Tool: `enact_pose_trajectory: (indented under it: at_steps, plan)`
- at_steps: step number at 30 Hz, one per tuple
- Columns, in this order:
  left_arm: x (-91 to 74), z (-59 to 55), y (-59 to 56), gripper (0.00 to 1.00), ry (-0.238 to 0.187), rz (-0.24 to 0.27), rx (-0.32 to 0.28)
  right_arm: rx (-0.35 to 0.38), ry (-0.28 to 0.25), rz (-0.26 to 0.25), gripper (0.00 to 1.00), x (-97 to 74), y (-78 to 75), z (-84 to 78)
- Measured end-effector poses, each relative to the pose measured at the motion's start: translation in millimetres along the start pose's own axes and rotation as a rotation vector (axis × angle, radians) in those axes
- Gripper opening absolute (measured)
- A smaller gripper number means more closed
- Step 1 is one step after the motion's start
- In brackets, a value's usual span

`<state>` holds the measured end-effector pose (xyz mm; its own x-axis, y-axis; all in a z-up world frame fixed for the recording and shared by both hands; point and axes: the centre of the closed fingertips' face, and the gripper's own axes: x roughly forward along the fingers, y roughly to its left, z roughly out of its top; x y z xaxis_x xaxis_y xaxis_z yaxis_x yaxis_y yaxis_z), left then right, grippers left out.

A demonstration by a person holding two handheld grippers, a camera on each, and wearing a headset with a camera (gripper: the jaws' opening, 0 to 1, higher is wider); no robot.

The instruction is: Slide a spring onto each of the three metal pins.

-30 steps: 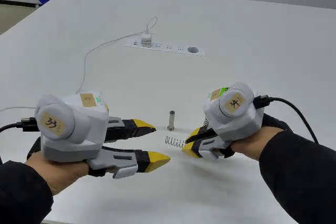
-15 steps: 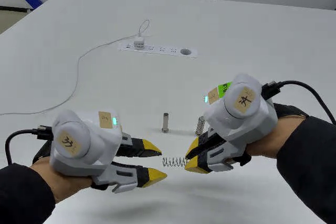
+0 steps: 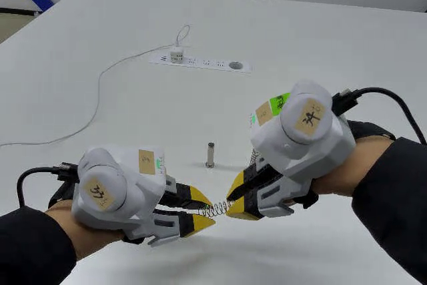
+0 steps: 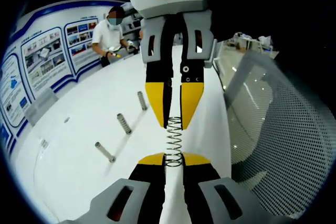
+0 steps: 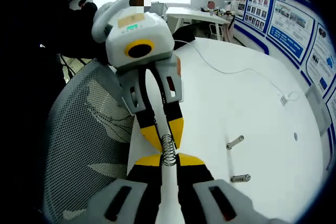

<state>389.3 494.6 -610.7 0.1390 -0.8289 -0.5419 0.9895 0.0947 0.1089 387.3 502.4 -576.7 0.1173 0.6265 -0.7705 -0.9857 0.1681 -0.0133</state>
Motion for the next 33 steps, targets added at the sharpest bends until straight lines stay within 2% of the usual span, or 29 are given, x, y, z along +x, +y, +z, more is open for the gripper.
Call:
enact_pose_trajectory:
  at_steps: [6,11,19,22,24,27,33]
  plan:
    - [-3.1,10.4,7.8,0.11,-0.055,0.026,-0.05,0.011,-0.099,-0.028,0.11,-7.5,-6.2,19.6]
    - [-8.1,17.6,13.2,0.11,-0.109,0.047,-0.095,0.035,-0.205,-0.055,0.11,-11.7,-9.9,36.1]
    - [-9.3,17.6,15.6,0.1,-0.126,0.056,-0.127,0.035,-0.24,-0.073,0.12,-10.2,-12.5,43.1]
    - [-9.0,19.3,16.7,0.1,-0.143,0.06,-0.147,0.054,-0.26,-0.082,0.18,-11.2,-14.2,44.6]
    - [-9.2,19.5,17.8,0.1,-0.147,0.065,-0.155,0.061,-0.264,-0.088,0.18,-12.1,-15.4,44.0]
    - [-12.3,23.8,22.1,0.1,-0.185,0.077,-0.194,0.086,-0.284,-0.1,0.18,-13.9,-17.9,42.2]
    - [-16.4,29.1,27.1,0.1,-0.224,0.089,-0.231,0.12,-0.321,-0.114,0.18,-15.1,-20.7,42.7]
